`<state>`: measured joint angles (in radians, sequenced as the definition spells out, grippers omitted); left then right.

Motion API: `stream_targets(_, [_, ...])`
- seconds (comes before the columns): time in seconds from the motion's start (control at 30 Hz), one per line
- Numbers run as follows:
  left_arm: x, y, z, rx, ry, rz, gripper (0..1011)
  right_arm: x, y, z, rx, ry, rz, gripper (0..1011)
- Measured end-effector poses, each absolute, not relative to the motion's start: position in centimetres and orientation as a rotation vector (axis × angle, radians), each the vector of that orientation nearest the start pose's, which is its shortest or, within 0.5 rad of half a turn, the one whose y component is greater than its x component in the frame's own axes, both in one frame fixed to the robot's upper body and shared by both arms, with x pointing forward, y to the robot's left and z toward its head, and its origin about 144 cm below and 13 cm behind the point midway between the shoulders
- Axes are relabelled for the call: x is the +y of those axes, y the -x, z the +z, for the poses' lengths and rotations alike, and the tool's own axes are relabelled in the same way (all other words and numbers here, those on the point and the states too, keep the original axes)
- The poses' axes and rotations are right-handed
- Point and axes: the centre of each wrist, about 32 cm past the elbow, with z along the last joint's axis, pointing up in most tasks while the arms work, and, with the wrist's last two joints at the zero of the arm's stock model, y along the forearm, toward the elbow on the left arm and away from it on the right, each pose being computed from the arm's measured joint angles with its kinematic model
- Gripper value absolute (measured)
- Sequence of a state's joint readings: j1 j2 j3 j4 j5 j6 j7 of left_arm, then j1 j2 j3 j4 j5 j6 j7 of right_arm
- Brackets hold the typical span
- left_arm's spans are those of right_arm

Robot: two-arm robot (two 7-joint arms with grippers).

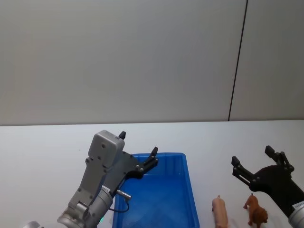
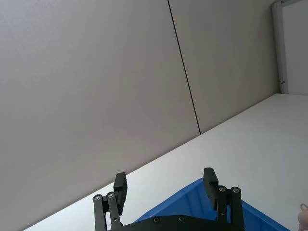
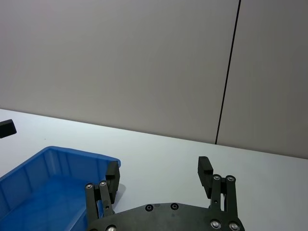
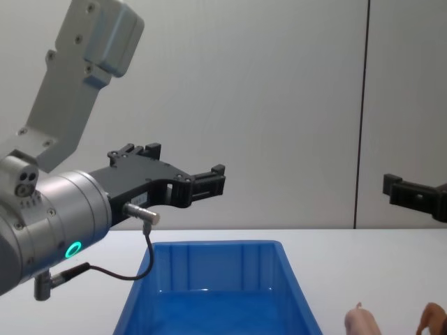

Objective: Pick up the two dolls from the table and place them into the box.

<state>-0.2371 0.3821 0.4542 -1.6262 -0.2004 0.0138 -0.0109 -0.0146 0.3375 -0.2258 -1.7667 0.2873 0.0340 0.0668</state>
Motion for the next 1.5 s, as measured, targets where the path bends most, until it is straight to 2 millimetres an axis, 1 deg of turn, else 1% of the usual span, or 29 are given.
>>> stream_targets(0.83, [19.8,-49.2,120.4,-0.267,-0.061,1.124,1003,-23.8,-44.4,118.9,-0.073,-0.026,-1.229,1001])
stream_targets(1.2, [19.8,-49.2,120.4,-0.267,-0.061,1.124,1003,-25.3,-44.3,118.7,-0.036,0.017,-1.201,1001])
stream_targets(1.5, [19.8,-49.2,120.4,-0.267,-0.061,1.124,1003,-26.6,-43.7,118.1,0.002,0.1,-1.177,1001])
